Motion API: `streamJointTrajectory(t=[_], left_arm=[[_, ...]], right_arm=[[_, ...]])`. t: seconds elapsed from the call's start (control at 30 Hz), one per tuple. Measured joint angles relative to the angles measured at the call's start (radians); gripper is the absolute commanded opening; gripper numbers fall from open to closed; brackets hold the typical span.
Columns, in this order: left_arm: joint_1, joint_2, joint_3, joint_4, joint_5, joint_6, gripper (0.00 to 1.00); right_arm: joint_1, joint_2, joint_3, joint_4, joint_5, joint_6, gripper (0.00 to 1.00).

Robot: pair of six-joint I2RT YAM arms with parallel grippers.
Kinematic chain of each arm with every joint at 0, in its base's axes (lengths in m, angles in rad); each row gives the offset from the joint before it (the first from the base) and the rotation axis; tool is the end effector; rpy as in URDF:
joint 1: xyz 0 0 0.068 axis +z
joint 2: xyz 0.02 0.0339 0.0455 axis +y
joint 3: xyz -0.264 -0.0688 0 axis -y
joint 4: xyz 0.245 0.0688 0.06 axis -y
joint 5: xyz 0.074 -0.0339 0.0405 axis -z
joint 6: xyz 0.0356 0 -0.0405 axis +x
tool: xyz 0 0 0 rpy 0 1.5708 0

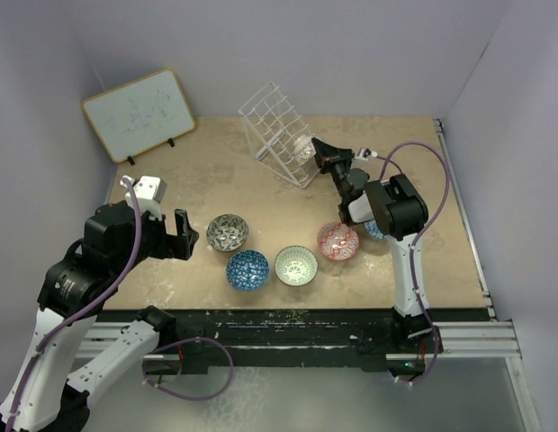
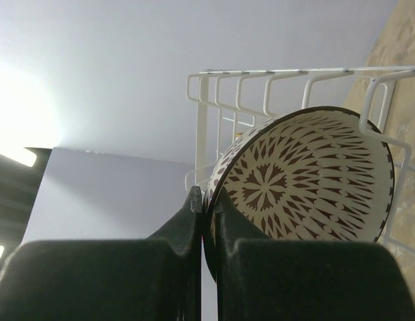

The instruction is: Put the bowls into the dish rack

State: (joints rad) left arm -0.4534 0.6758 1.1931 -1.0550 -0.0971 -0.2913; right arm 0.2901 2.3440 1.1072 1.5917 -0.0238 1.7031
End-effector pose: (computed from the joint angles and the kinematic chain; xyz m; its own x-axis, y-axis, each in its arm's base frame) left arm 0.0836 -0.0369 0.3959 -0.5447 -0.0525 -0.8370 0.2137 0.9564 -0.1991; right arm 0.4253 0.1279 0.1287 -0.3486 0.9301 0.1155 -0.2895 -0.2241 0.9306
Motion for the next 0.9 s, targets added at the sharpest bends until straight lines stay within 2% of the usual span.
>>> streamJointTrajectory(t=[0.63, 0.9], left_arm=[[0.000, 0.000, -0.002, 0.001, 0.001, 0.000, 0.99], [0.000, -0.002, -0.003, 0.001, 0.007, 0.000, 0.99]], right_arm=[[-0.022, 0.002, 0.095, -0.040, -0.101, -0.014, 0.00], [-0.028, -0.035, 0.069, -0.040, -0.107, -0.020, 0.00]])
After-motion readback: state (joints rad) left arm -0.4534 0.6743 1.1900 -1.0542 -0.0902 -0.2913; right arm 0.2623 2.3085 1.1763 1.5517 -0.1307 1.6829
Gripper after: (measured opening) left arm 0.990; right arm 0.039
